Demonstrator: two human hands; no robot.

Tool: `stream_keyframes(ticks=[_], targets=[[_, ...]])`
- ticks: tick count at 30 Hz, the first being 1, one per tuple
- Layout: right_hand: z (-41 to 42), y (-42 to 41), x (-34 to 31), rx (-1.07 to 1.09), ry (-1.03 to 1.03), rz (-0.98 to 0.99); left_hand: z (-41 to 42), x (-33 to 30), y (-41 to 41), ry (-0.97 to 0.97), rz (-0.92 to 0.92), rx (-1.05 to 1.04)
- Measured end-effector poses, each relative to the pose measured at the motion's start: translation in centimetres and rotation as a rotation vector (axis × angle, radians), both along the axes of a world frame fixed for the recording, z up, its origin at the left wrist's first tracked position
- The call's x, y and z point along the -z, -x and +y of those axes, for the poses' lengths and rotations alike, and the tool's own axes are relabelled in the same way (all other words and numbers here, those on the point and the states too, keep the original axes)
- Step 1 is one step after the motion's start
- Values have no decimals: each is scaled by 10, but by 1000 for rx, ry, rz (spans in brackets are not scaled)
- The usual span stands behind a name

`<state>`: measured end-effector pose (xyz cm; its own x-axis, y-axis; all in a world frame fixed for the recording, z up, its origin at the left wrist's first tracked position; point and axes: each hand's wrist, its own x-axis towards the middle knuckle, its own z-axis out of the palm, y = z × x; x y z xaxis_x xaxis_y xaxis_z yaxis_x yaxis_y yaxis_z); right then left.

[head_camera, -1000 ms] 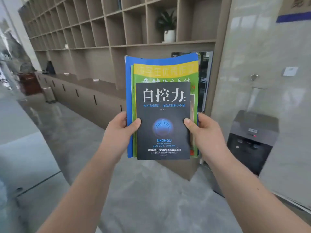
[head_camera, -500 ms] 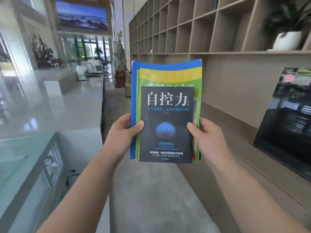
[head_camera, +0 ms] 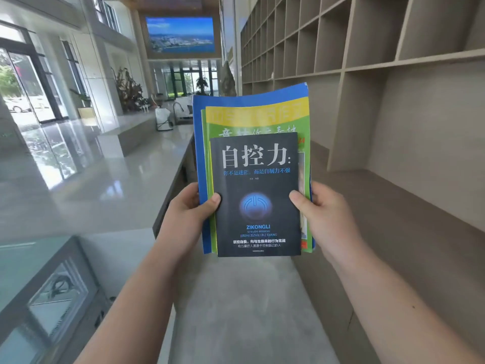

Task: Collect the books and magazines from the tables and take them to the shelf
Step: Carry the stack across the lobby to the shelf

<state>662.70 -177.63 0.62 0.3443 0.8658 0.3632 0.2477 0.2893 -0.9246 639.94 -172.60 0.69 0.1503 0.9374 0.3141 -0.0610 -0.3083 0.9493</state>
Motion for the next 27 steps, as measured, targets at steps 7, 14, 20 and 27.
stream_keyframes(ticks=[7,14,20,27], targets=[[173,-108,-6,-87,33,40,146,-8,-107,51,-49,-70],[337,-156,8,-132,15,32,300,3,-153,82,-45,-112],[484,-172,17,-102,-27,46,458,9,-167,36,-29,-51],[626,-219,15,1,-16,125,642,0,-216,48,55,114]])
